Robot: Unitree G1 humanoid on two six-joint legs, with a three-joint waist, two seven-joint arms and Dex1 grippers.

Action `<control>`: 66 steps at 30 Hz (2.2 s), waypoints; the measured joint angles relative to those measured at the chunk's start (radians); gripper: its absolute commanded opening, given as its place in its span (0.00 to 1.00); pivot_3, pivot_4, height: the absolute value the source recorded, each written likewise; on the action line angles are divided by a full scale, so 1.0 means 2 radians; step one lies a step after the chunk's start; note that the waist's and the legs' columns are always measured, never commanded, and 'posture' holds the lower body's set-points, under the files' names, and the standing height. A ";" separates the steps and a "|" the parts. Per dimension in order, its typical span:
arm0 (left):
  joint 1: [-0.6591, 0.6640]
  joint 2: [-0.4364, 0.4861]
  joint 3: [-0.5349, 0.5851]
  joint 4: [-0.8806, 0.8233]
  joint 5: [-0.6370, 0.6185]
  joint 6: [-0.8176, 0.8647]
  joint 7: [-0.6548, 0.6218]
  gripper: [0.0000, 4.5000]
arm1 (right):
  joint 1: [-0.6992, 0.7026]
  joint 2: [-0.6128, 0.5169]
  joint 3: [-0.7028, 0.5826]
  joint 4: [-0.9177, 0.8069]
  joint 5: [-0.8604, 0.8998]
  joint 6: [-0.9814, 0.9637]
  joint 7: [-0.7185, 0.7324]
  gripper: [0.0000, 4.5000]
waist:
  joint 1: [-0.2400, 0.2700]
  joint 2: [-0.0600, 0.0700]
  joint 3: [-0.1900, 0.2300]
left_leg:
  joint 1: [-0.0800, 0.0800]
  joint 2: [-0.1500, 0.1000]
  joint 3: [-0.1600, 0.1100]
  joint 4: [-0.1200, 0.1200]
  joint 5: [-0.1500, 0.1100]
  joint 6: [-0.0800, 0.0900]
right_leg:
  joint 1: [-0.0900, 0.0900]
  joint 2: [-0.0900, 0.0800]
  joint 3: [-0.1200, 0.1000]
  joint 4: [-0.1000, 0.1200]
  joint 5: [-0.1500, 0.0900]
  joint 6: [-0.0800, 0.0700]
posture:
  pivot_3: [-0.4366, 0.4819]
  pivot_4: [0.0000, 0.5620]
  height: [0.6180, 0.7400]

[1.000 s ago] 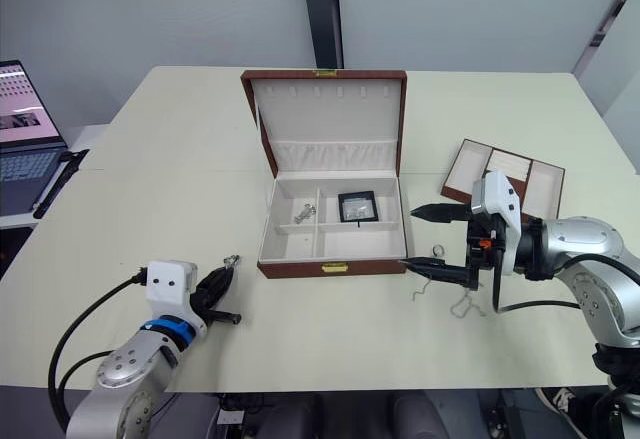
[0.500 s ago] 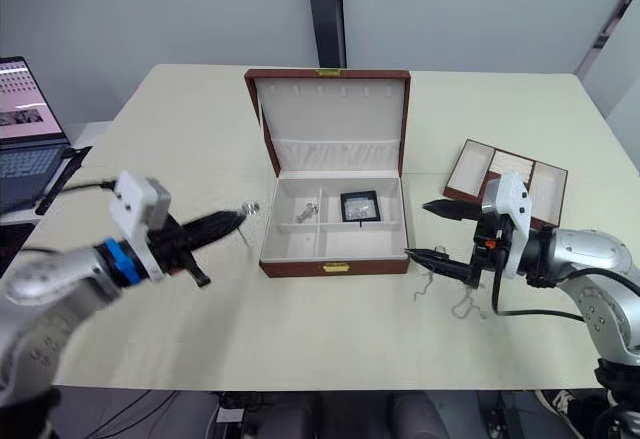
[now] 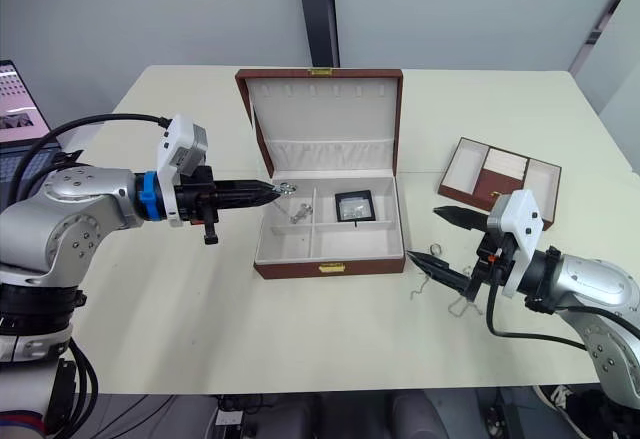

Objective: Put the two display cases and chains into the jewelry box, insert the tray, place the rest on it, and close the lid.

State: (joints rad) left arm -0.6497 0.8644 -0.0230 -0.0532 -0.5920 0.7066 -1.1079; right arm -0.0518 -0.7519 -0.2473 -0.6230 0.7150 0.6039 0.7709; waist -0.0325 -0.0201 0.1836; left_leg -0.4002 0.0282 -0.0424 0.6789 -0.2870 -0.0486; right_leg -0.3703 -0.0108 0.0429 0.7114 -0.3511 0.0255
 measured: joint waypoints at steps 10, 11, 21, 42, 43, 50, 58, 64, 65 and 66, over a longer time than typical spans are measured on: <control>0.008 -0.010 -0.034 0.034 0.038 -0.022 -0.041 0.00 | 0.026 0.003 -0.010 -0.028 0.010 0.000 -0.029 1.00 | 0.000 0.000 0.000 | 0.000 0.000 0.000 0.000 0.000 0.000 | 0.000 0.000 0.000 0.000 0.000 0.000 | 0.48 0.27 1.00; 0.012 -0.010 -0.034 0.033 0.038 -0.022 -0.041 0.00 | 0.029 0.003 -0.011 -0.030 0.011 0.000 -0.030 1.00 | 0.000 0.000 0.000 | 0.000 0.000 0.000 0.000 0.000 0.000 | 0.000 0.000 0.000 0.000 0.000 0.000 | 0.48 0.27 1.00; 0.040 -0.013 -0.034 0.027 0.049 -0.021 -0.042 0.00 | 0.025 0.003 -0.012 -0.027 0.011 0.000 -0.033 1.00 | 0.000 0.000 0.000 | 0.000 0.000 0.000 0.000 0.000 0.000 | 0.000 0.000 0.000 0.000 0.000 0.000 | 0.48 0.27 1.00; 0.068 -0.017 -0.019 0.028 0.064 -0.039 -0.038 0.97 | 0.024 -0.020 -0.020 -0.013 0.027 0.001 -0.006 1.00 | 0.001 0.000 0.000 | 0.000 0.000 0.000 0.000 0.000 0.000 | 0.000 0.000 0.000 0.000 0.000 0.000 | 0.48 0.27 1.00; 0.068 -0.017 -0.012 0.028 0.060 -0.038 -0.038 0.99 | 0.024 -0.022 -0.022 -0.009 0.027 0.001 -0.002 1.00 | 0.001 0.000 0.000 | 0.000 0.000 0.000 0.000 0.000 0.000 | 0.000 0.000 0.000 0.000 0.000 0.000 | 0.48 0.27 1.00; 0.141 -0.008 0.094 0.002 0.005 -0.012 -0.026 0.99 | 0.038 -0.049 -0.058 0.067 0.024 -0.007 0.047 1.00 | 0.000 0.000 0.000 | 0.000 0.000 0.000 0.000 0.000 0.000 | 0.000 -0.001 0.000 0.000 0.000 0.000 | 0.48 0.27 1.00; 0.304 0.017 0.228 -0.021 0.011 -0.020 0.022 0.99 | 0.053 -0.082 -0.076 0.237 -0.041 -0.065 0.123 1.00 | 0.000 0.000 0.000 | 0.001 0.000 0.000 0.000 0.000 0.000 | 0.000 -0.003 0.000 0.000 0.000 0.000 | 0.48 0.27 1.00; 0.376 0.017 0.296 -0.037 0.019 -0.038 0.050 0.99 | 0.039 -0.088 -0.072 0.323 -0.083 -0.105 0.154 1.00 | 0.000 0.000 0.000 | 0.001 0.000 0.001 0.000 0.000 0.000 | 0.000 -0.004 0.000 0.000 0.000 0.000 | 0.48 0.27 1.00; 0.390 0.017 0.307 -0.037 0.026 -0.047 0.057 0.99 | 0.032 -0.088 -0.072 0.337 -0.089 -0.111 0.156 1.00 | 0.000 0.000 0.000 | 0.001 0.000 0.001 0.000 0.000 0.000 | 0.000 -0.004 0.000 0.000 0.000 0.000 | 0.48 0.27 1.00; 0.400 0.016 0.315 -0.037 0.031 -0.053 0.061 0.99 | 0.029 -0.088 -0.072 0.350 -0.093 -0.114 0.156 1.00 | 0.000 0.000 0.000 | 0.001 0.000 0.000 0.000 0.000 0.000 | 0.000 -0.004 0.001 0.000 0.000 0.000 | 0.48 0.27 1.00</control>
State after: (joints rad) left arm 0.1508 0.8974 0.6067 -0.1271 -0.5290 0.6005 -0.9857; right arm 0.0066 -0.9279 -0.3918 0.0764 0.5294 0.3750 1.0838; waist -0.0317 -0.0201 0.1836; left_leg -0.3988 0.0281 -0.0415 0.6784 -0.2872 -0.0483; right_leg -0.3696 -0.0186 0.0439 0.7112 -0.3511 0.0254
